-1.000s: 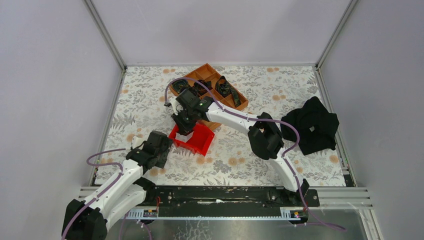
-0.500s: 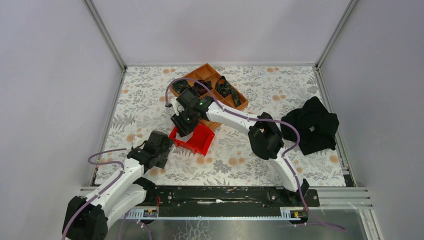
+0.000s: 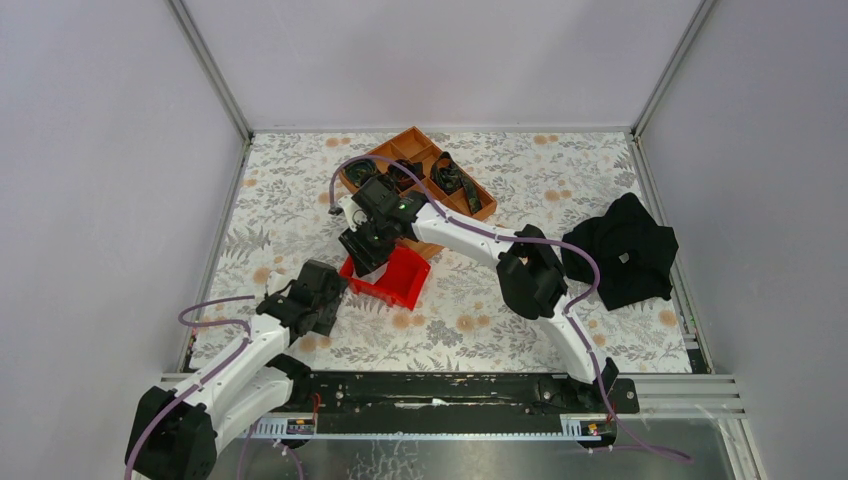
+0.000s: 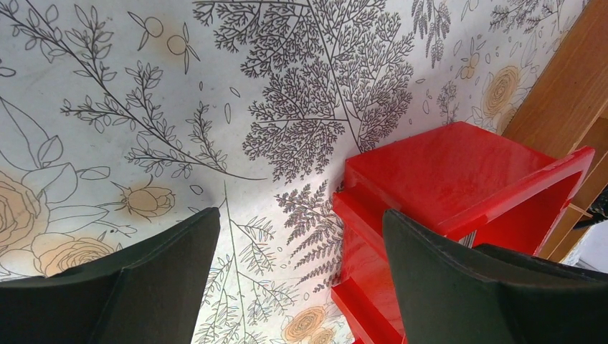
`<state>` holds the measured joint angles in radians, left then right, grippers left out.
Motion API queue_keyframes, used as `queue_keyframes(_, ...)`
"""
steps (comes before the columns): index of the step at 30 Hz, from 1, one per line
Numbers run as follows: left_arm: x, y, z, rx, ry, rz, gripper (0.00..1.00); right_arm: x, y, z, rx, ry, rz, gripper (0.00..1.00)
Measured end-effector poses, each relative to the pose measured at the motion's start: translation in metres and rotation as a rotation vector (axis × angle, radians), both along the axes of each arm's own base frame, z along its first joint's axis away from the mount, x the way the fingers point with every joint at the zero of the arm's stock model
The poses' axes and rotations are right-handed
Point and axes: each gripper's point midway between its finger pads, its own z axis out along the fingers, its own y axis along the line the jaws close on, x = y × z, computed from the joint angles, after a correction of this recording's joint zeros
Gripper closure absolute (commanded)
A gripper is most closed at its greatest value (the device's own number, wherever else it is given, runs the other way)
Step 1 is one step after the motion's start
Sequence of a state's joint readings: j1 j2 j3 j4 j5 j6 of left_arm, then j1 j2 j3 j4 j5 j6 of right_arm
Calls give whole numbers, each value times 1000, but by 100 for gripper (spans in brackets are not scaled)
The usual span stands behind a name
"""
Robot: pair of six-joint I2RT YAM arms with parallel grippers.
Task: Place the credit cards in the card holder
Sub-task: Pick up the credit card from the storage box.
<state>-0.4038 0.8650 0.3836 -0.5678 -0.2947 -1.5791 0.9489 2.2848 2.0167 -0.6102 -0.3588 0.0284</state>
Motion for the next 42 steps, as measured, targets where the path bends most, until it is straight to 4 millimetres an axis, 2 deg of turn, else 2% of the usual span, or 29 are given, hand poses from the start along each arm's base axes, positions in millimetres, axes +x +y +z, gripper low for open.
queue_keyframes(9,0,0,-1,-2,-3,0,10,5,-2,-9,-28,-13,-11,47)
queue_keyframes(14,0,0,0,-3,-4,0,10,7,-2,-11,-32,-22,-12,61)
queue_keyframes(21,0,0,-1,-3,-5,0,10,9,-3,-12,-33,-22,-15,72)
queue_keyframes(35,0,0,-2,-4,-5,0,10,9,0,-8,-14,-14,-16,73)
queue_keyframes(42,-1,0,-4,-3,-2,1,10,6,1,-7,-7,3,-16,69)
